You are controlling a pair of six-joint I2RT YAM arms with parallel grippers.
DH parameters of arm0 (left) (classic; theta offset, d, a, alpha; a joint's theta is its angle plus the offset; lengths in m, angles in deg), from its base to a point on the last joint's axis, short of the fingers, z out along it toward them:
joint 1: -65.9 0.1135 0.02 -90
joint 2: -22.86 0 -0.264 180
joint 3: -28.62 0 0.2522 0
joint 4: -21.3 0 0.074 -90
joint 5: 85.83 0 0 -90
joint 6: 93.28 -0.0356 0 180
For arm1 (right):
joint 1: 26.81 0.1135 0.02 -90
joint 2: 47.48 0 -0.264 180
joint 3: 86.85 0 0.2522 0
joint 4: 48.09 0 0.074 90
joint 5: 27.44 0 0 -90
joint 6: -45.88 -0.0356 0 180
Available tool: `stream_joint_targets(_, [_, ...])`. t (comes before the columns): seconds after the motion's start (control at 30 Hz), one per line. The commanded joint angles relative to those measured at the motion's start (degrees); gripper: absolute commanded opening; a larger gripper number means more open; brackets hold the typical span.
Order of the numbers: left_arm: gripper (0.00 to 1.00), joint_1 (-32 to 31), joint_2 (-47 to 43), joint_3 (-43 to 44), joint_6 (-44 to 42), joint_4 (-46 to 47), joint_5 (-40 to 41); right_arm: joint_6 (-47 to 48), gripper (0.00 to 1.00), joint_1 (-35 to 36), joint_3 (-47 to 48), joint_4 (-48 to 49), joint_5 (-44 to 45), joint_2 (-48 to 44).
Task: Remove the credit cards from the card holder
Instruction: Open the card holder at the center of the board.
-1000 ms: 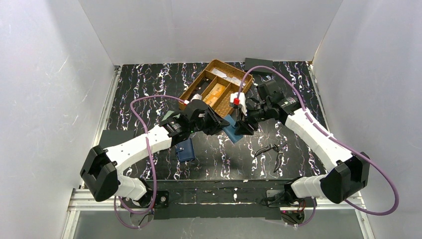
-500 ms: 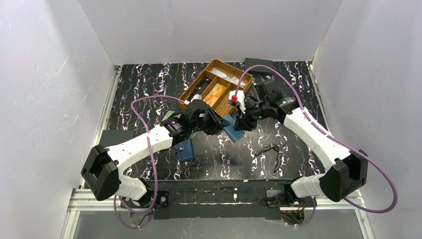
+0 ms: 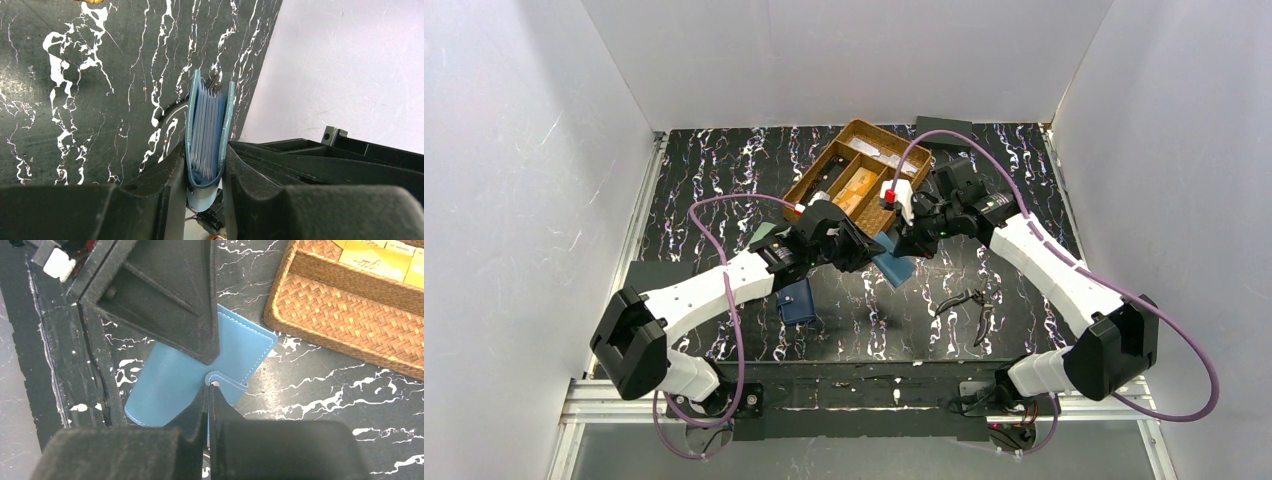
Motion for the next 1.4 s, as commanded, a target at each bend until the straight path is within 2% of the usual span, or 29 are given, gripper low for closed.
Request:
stream_joint_targets(0.0, [0.0, -0.6, -2.0, 1.3, 1.8, 7.1, -3.1, -1.0, 0.01, 0.9, 1.9, 3.4, 2.1, -0.1])
stream_joint_targets(0.17, [0.0, -0.6, -3.8, -0.7, 1.7, 7.2, -2.2, -3.0, 0.01, -0.4, 0.7, 4.7, 5.6, -1.6])
stream_joint_targets(0.67, [0.0, -0.4, -8.0, -6.3, 1.1, 9.6, -1.8, -14.0, 0.01, -9.5, -7.1, 13.7, 7.4, -6.1])
stream_joint_targets(0.77, [0.0, -0.4, -8.9, -7.4, -4.0, 10.7, -3.1, -17.3, 0.01, -12.2, -8.5, 15.4, 4.2, -6.1])
stream_joint_targets(0.87, [0.0, -0.1, -10.9, -10.1, -14.2, 15.7, -7.0, -19.2, 0.01, -14.0, -10.6, 16.0, -0.7, -6.5])
stream_joint_targets(0.9, [0.0, 0.4, -11.8, -11.6, -18.1, 18.9, -9.5, -19.6, 0.07, -14.2, -11.6, 16.4, -2.3, -7.0])
stream_joint_targets(1.0, [0.0, 2.3, -14.1, -16.9, -26.4, 30.8, -17.8, -20.7, 0.45, -14.5, -14.1, 17.4, -4.7, -9.7])
stream_joint_targets(1.07, [0.0, 3.8, -14.8, -18.4, -31.2, 35.0, -23.7, -20.0, 0.68, -14.9, -14.3, 16.6, -8.8, -11.5])
stream_joint_targets(1.13, [0.0, 4.8, -14.5, -18.0, -35.8, 35.6, -28.9, -19.5, 0.84, -15.8, -14.2, 16.0, -15.6, -13.0])
stream_joint_targets(1.23, [0.0, 5.5, -12.8, -16.7, -40.1, 35.6, -35.7, -19.1, 0.97, -16.6, -13.7, 15.1, -23.6, -14.8])
stream_joint_targets(1.37, [0.0, 5.6, -11.3, -15.1, -44.5, 35.7, -41.4, -20.4, 0.98, -16.6, -14.5, 15.4, -30.3, -14.8])
